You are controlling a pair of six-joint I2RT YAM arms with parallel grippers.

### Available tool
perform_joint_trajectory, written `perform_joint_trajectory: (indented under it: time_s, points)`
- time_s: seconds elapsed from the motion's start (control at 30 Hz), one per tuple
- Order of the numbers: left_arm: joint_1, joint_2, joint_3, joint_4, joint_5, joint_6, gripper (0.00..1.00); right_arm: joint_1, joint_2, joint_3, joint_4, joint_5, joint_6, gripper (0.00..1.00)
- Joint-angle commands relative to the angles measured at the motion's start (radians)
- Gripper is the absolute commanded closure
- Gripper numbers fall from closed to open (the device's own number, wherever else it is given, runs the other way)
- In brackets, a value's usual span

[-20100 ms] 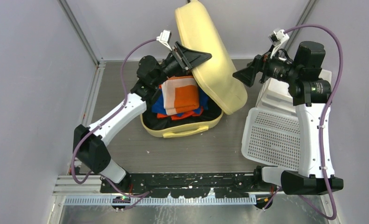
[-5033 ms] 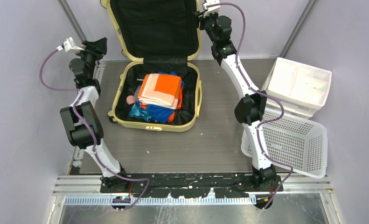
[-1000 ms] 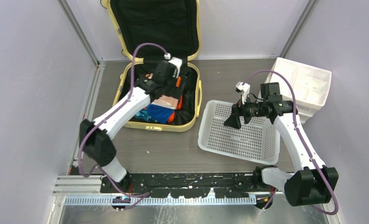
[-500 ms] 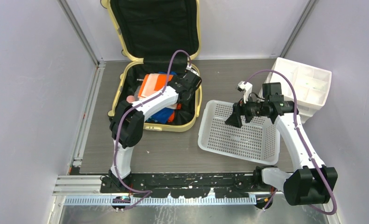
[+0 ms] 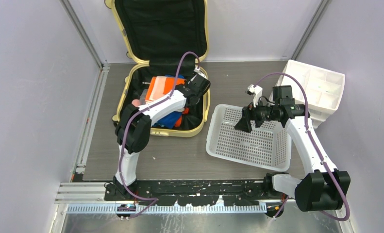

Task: Open, take out, and arrange the luggage
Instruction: Pick up the clothes from the luggage.

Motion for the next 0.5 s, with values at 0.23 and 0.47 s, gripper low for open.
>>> perform_joint_trajectory:
  time_s: [0.23, 0.47]
  points:
    - [0.007, -0.247, -0.131, 0.102, 0.125, 0.128, 0.92, -0.014, 0.002, 0.001, 0.033, -0.054, 0.021, 0.17]
    - [0.093, -0.401, -0.251, 0.181, 0.465, 0.147, 0.99, -0.014, 0.013, -0.027, 0.132, -0.166, 0.165, 0.14]
